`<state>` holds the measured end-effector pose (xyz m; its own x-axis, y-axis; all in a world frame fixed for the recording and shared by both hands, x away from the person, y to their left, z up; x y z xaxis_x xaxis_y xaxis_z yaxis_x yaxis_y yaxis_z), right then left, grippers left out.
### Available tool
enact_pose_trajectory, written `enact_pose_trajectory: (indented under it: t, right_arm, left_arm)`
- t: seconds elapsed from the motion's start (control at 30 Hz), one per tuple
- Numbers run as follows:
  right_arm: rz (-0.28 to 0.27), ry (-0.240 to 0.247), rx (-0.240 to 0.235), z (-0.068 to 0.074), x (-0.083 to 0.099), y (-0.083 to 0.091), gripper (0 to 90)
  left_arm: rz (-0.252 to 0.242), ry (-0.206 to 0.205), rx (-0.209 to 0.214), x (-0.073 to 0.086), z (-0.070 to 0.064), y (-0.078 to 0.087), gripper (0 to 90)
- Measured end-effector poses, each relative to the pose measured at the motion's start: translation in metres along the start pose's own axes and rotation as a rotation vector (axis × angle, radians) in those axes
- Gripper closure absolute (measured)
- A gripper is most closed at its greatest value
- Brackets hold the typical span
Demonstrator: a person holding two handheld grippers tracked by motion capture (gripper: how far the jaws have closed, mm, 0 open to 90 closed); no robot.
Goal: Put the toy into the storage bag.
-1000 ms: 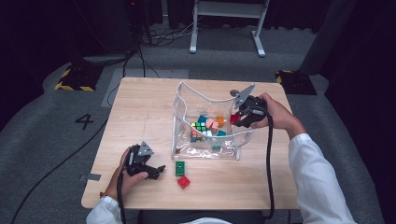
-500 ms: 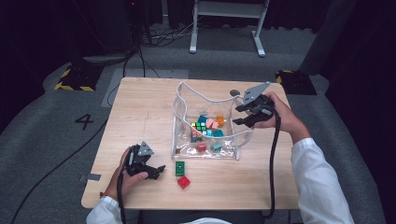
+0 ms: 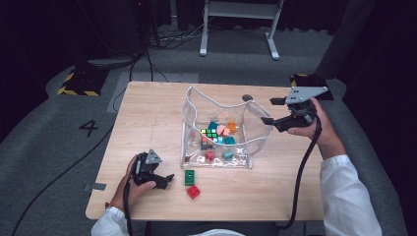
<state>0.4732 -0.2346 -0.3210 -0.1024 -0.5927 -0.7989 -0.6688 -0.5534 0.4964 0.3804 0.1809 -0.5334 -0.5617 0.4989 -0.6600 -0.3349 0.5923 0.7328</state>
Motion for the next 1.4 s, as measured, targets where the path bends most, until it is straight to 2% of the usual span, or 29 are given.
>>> enact_pose_trajectory:
  t: [0.1,0.13,0.27,0.5,0.53,0.67,0.8,0.97,1.17,1.23,1.37,1.4]
  right_arm:
    - [-0.017,-0.035,0.011,-0.002,0.008,0.012,24.3]
    - [-0.031,-0.028,0.016,-0.004,0.01,0.014,24.1]
    - [-0.024,-0.036,0.053,-0.004,0.025,0.022,24.0]
    - [-0.017,-0.058,0.062,0.005,0.054,0.03,24.2]
    - [-0.018,-0.078,0.051,0.01,0.061,0.03,24.8]
    - [-0.01,-0.082,0.03,0.024,0.08,0.027,25.0]
    - [-0.001,-0.101,-0.01,0.046,0.104,0.02,25.4]
    - [0.004,-0.133,-0.068,0.069,0.124,0.01,26.2]
    - [0.039,-0.129,-0.119,0.097,0.143,-0.004,27.1]
    - [0.047,-0.131,-0.149,0.107,0.148,-0.009,27.3]
    - [0.09,-0.128,-0.181,0.126,0.155,-0.02,27.6]
    - [0.095,-0.11,-0.187,0.13,0.157,-0.023,27.7]
  left_arm:
    - [0.0,0.0,0.0,0.0,0.0,0.0,3.5]
    - [0.0,0.0,0.0,0.0,0.0,0.0,3.5]
    - [0.0,0.0,0.0,0.0,0.0,0.0,3.5]
    - [0.0,0.0,-0.001,0.0,0.0,0.0,3.5]
    - [0.0,0.0,0.0,0.0,0.0,0.0,3.5]
    - [0.0,0.0,-0.001,0.0,0.0,0.0,3.5]
    - [0.0,0.0,-0.001,0.0,0.0,0.0,3.5]
    - [0.0,0.0,-0.001,0.0,0.0,0.0,3.5]
    - [-0.001,0.0,-0.002,0.0,0.0,0.0,3.5]
    - [0.0,-0.001,-0.002,0.0,0.0,0.0,3.5]
    - [-0.001,-0.001,-0.002,0.0,0.0,0.0,3.5]
    - [0.0,-0.001,-0.002,0.0,0.0,0.0,3.5]
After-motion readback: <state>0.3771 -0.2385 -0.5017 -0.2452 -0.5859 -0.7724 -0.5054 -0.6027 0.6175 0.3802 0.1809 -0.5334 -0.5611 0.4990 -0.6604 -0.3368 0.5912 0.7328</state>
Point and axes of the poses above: each handheld gripper's, and its own axes: y roughly backward along the jaws, x roughly out of its underside, z roughly to its left, the point moved 4 cm from there along -y, roughly forward along the jaws, and after that the axes turned 11 degrees about x, right-handed, at the moved point
